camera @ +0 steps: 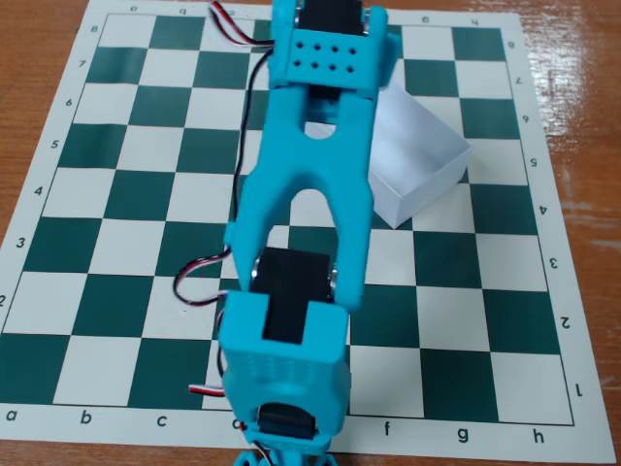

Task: Grab the toy horse and put it in the box.

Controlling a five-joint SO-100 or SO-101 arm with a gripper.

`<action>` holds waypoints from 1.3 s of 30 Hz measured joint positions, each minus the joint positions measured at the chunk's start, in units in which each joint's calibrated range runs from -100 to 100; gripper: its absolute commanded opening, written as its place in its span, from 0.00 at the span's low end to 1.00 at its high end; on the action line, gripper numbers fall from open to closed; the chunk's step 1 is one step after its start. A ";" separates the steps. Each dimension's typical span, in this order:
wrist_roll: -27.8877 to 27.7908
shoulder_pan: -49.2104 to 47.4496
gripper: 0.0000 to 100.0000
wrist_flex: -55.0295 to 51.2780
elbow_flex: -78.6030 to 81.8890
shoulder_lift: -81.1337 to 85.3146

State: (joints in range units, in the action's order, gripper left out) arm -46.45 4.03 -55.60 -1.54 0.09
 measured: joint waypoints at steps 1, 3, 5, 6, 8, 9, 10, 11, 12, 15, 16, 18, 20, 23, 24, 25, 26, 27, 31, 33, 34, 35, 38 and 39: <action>-0.47 0.97 0.00 1.66 0.00 -1.36; -1.04 2.32 0.00 4.29 0.00 -4.51; -1.41 3.06 0.00 5.78 -1.18 -8.43; -1.51 3.21 0.00 6.13 -1.81 -10.30; -1.46 3.36 0.00 7.44 -2.18 -13.70; -1.46 3.36 0.00 7.97 -2.18 -15.23; -1.41 3.36 0.00 8.67 -2.18 -16.68; -1.14 3.36 0.03 9.28 -2.18 -17.87; -0.83 3.36 0.07 10.07 -2.18 -18.89; 0.31 3.36 0.23 12.26 -2.18 -20.60; 0.62 3.36 0.26 12.61 -2.18 -20.77; 0.83 3.36 0.27 12.70 -2.18 -20.85; 1.09 3.36 0.27 12.70 -2.63 -20.85; 1.41 3.51 0.27 12.61 -2.99 -20.85; 1.56 3.58 0.27 12.08 -3.08 -20.51; 1.77 3.66 0.27 10.77 -3.08 -19.57; 2.08 3.73 0.27 9.46 -2.81 -18.04; 2.34 3.73 0.27 8.06 -1.63 -15.49; 2.71 3.73 0.27 1.58 9.25 1.19; 3.12 3.73 0.27 -2.80 15.96 11.66; 3.23 3.73 0.27 -4.90 19.04 16.77; 3.28 3.73 0.27 -7.18 22.30 22.21; 3.28 2.69 0.27 -11.38 33.18 38.64; 3.28 2.32 0.27 -11.82 37.62 44.43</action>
State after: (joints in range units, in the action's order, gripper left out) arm -43.17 6.35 -67.43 36.08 44.51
